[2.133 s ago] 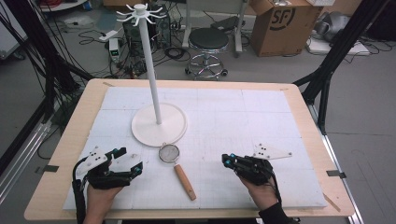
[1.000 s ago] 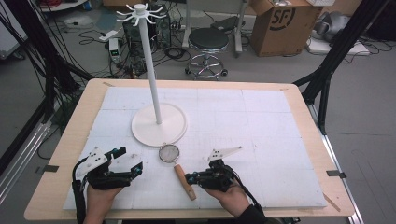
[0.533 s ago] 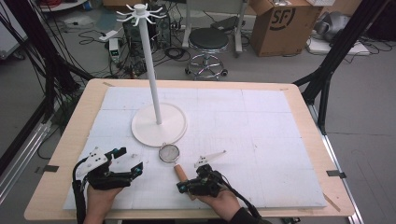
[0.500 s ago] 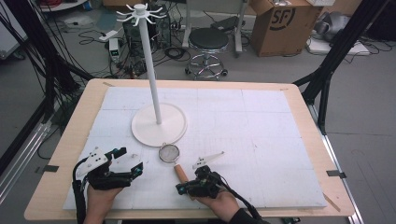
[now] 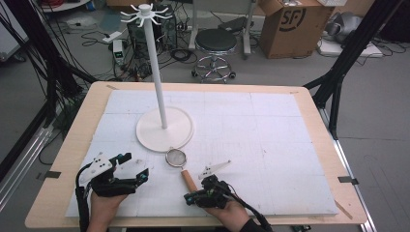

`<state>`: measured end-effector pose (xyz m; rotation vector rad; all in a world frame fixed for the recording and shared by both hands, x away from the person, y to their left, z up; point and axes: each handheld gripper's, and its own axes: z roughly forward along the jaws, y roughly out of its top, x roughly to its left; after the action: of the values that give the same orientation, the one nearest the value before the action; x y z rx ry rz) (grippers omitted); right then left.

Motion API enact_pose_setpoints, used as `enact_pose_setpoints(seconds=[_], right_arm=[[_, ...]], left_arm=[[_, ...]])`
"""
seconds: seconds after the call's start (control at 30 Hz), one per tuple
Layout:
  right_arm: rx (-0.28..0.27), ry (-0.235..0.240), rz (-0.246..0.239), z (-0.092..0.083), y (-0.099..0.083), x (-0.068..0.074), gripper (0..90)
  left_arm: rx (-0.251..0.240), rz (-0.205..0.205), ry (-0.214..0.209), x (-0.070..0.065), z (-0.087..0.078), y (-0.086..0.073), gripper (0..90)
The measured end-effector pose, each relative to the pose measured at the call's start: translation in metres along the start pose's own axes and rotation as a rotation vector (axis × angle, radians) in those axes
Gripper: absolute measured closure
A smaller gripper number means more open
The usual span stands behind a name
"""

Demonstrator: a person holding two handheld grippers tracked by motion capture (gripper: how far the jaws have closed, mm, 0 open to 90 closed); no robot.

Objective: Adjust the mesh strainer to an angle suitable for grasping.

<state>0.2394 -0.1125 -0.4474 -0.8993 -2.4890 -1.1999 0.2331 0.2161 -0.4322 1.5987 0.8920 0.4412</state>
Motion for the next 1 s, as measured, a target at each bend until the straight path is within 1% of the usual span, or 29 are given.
enact_pose_setpoints(seconds=[0.03,0.07,0.1,0.17,0.23,0.3,0.33,0.4,0.43,0.47,0.5,0.53,0.57,0.6,0.63,0.67,0.77,0.83,0.93,0.97,1.0], right_arm=[[0.004,-0.018,-0.008,-0.002,0.0,-0.001,90.0],[0.004,-0.018,-0.008,-0.002,0.0,-0.001,90.0],[0.015,-0.043,-0.011,-0.003,0.0,-0.002,90.0],[0.016,-0.037,-0.002,-0.006,-0.001,-0.004,90.0],[0.023,-0.041,-0.009,-0.007,-0.001,-0.004,90.0],[0.031,-0.044,0.002,-0.008,-0.001,-0.004,90.0],[0.031,-0.047,-0.003,-0.008,0.0,-0.005,90.0],[0.037,-0.063,-0.008,-0.01,-0.001,-0.005,90.0],[0.041,-0.08,-0.011,-0.013,-0.001,-0.008,90.0],[0.041,-0.08,-0.011,-0.013,-0.001,-0.008,90.0],[0.039,-0.102,-0.004,-0.017,-0.001,-0.011,90.0],[0.042,-0.113,0.0,-0.019,-0.001,-0.013,90.0],[0.042,-0.113,0.0,-0.019,-0.001,-0.013,90.0],[0.036,-0.128,0.008,-0.022,-0.001,-0.019,90.0],[0.032,-0.135,0.011,-0.024,-0.001,-0.021,90.0],[0.032,-0.135,0.011,-0.024,-0.001,-0.021,90.0],[0.023,-0.149,0.017,-0.027,0.0,-0.028,90.0],[0.018,-0.157,0.033,-0.029,0.001,-0.031,90.0],[0.008,-0.165,0.038,-0.031,0.001,-0.035,90.0],[0.005,-0.166,0.048,-0.032,0.002,-0.037,90.0],[0.0,-0.17,0.041,-0.032,0.002,-0.039,90.0]], left_arm=[[0.001,0.002,0.0,0.0,0.0,0.0,9.4],[0.002,0.003,-0.001,0.0,0.0,0.0,9.4],[0.002,0.002,-0.002,0.0,0.0,0.0,9.4],[0.004,0.003,-0.002,0.0,0.0,0.0,9.4],[0.004,0.002,-0.001,0.0,0.0,0.0,9.4],[0.002,0.002,0.0,0.0,0.0,0.0,9.4],[0.0,0.001,0.0,0.0,0.0,0.0,9.4],[0.002,0.001,0.0,0.0,0.0,0.0,9.4],[0.002,0.002,0.0,0.0,0.0,0.0,9.4],[0.003,0.001,0.001,0.0,0.0,0.0,9.4],[0.0,0.0,0.001,0.0,0.0,0.0,9.4],[0.0,0.001,0.0,0.0,0.0,0.0,9.4],[-0.001,0.0,0.0,0.0,0.0,0.0,9.4],[-0.001,0.001,0.0,0.0,0.0,0.0,9.4],[-0.001,0.001,0.0,0.0,0.0,0.0,9.4],[-0.001,0.001,0.001,0.0,0.0,0.0,9.4],[0.002,0.001,-0.001,0.0,0.0,0.0,9.4],[0.002,0.001,-0.002,0.0,0.0,0.0,9.4],[0.003,0.001,0.001,0.0,0.0,0.0,9.4],[0.001,-0.002,0.0,0.0,0.0,0.0,9.4],[0.001,0.001,0.001,0.0,0.0,0.0,9.4]])
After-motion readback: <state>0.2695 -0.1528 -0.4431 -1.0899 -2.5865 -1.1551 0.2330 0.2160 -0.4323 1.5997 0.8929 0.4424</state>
